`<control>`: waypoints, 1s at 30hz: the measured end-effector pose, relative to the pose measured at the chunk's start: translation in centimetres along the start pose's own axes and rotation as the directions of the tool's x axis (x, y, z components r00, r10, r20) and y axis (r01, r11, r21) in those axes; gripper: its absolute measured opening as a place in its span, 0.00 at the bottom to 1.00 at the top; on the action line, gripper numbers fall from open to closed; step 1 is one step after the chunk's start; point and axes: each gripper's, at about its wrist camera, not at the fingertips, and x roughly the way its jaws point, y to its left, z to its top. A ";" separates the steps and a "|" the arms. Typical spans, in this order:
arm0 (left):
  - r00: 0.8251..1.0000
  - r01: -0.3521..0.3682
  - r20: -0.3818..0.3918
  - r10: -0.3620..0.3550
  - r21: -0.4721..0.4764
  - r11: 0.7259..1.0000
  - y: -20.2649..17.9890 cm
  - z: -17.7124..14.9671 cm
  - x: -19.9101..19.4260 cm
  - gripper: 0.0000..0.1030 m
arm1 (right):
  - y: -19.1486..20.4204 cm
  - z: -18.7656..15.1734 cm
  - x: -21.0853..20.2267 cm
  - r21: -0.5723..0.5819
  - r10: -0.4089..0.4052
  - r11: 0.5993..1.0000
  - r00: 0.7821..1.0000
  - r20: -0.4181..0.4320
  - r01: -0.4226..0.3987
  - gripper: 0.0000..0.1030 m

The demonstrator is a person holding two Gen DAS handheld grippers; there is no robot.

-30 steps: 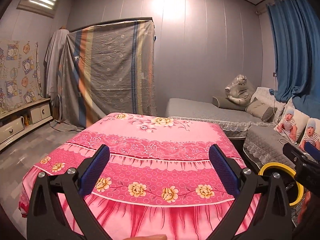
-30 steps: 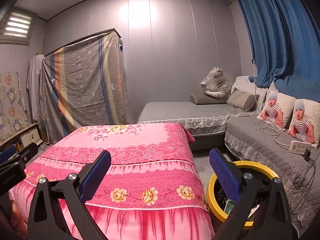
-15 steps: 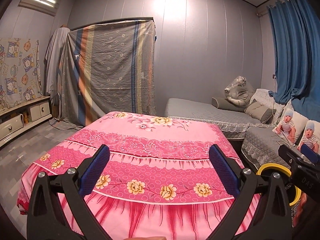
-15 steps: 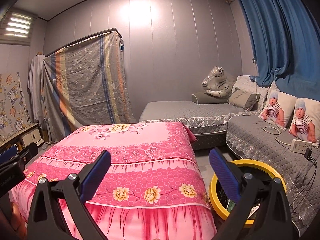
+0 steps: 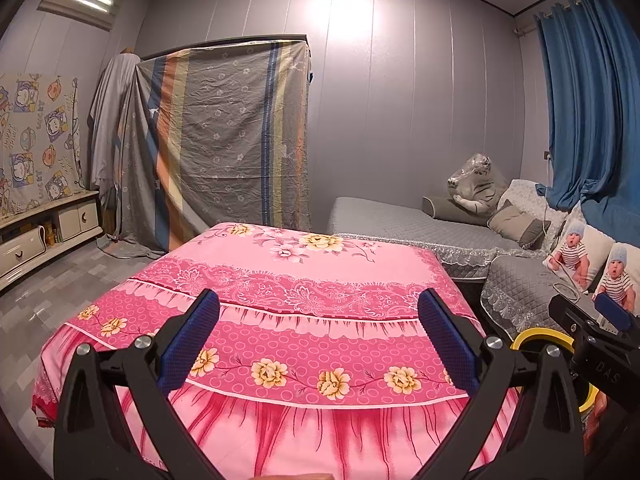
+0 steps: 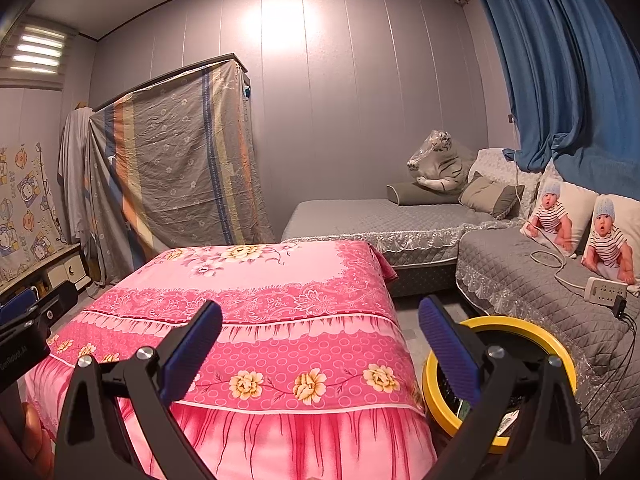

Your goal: Collect trash

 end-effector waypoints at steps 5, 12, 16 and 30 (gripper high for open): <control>1.000 0.001 0.002 -0.001 0.003 1.000 -0.5 0.2 -0.3 0.92 | -0.1 0.0 0.0 0.007 0.003 1.000 1.000 -0.004 -0.003 0.92; 1.000 0.005 -0.005 -0.005 -0.002 1.000 -0.8 0.1 -0.3 0.92 | -0.3 -0.2 0.2 0.016 0.002 1.000 1.000 -0.014 -0.002 0.92; 1.000 0.007 -0.006 -0.007 0.000 1.000 -0.9 0.1 -0.2 0.92 | -0.4 -0.2 0.3 0.019 0.003 1.000 1.000 -0.017 -0.003 0.92; 1.000 0.016 -0.013 -0.016 0.002 1.000 -1.0 -0.3 0.1 0.92 | -0.5 -0.2 0.4 0.025 0.003 1.000 1.000 -0.021 -0.002 0.92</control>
